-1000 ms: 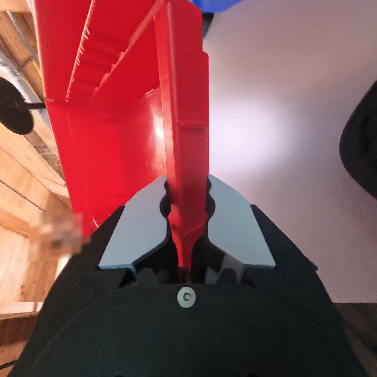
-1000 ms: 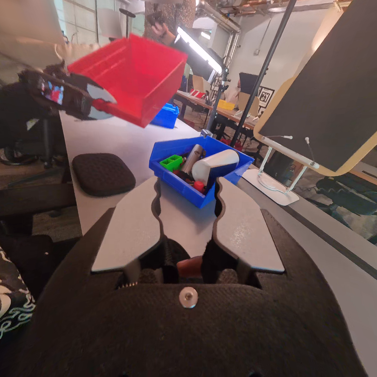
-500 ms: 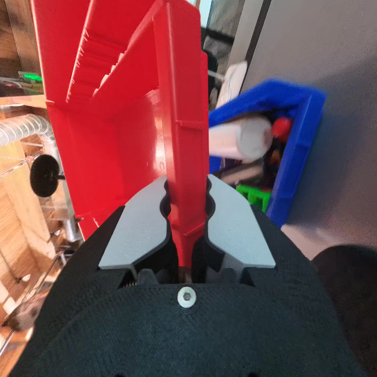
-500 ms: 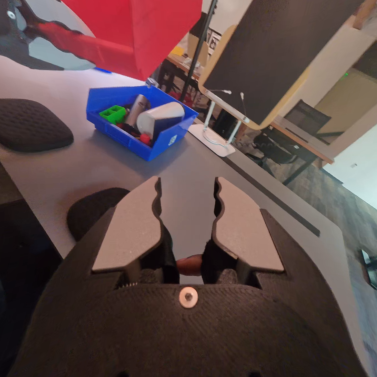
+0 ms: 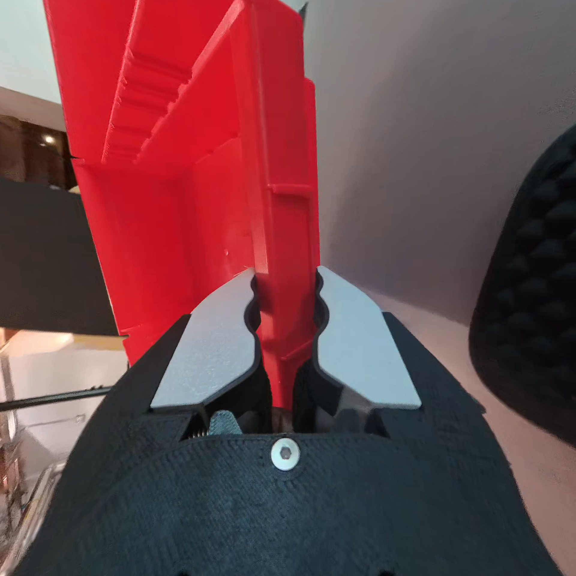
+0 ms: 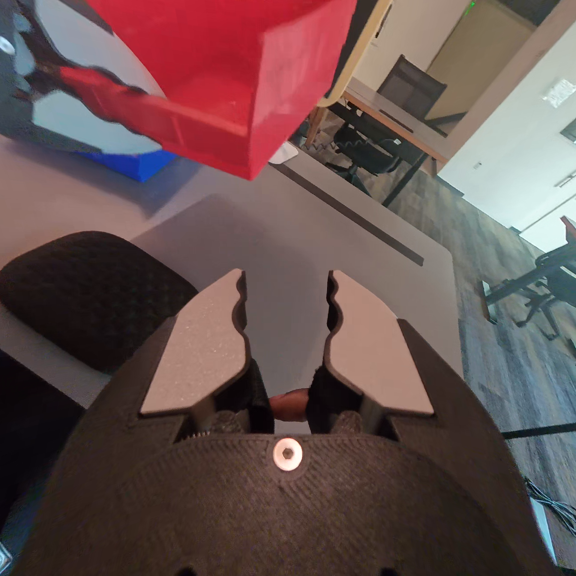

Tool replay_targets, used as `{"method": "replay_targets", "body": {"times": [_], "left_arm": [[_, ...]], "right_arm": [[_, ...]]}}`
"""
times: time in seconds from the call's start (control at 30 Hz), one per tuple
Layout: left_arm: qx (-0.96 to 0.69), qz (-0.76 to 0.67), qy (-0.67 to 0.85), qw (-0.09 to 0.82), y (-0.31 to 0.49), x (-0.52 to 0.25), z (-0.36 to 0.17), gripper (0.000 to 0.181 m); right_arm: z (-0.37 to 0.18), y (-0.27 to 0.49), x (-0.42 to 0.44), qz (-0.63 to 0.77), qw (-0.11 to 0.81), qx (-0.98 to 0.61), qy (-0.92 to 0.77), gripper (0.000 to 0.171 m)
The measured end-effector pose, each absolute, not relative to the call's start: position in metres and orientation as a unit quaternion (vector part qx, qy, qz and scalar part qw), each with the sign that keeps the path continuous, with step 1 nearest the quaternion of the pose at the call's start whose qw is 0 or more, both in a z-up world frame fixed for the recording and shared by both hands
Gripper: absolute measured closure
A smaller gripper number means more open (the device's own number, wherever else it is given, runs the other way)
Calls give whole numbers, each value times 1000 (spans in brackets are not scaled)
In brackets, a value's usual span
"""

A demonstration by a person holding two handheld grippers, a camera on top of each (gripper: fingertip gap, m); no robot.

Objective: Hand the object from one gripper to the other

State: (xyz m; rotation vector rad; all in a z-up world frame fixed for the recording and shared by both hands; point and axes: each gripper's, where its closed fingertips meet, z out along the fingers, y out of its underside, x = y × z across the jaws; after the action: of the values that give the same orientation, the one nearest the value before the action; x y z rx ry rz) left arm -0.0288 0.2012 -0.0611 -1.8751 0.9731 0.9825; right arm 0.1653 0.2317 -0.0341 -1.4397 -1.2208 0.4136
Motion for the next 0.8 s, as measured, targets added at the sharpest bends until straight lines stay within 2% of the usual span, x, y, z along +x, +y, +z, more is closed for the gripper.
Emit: {"method": "replay_targets", "body": {"times": [0.43,0.8], "left_arm": [[-774,325,429,334,271,14,-160,150],[-777,321,436,322,283,27,-187,150]], "right_arm": [[-31,241,173,172,580,-621,-498,122],[-36,245,172,147,576,-627,-503,122]]}}
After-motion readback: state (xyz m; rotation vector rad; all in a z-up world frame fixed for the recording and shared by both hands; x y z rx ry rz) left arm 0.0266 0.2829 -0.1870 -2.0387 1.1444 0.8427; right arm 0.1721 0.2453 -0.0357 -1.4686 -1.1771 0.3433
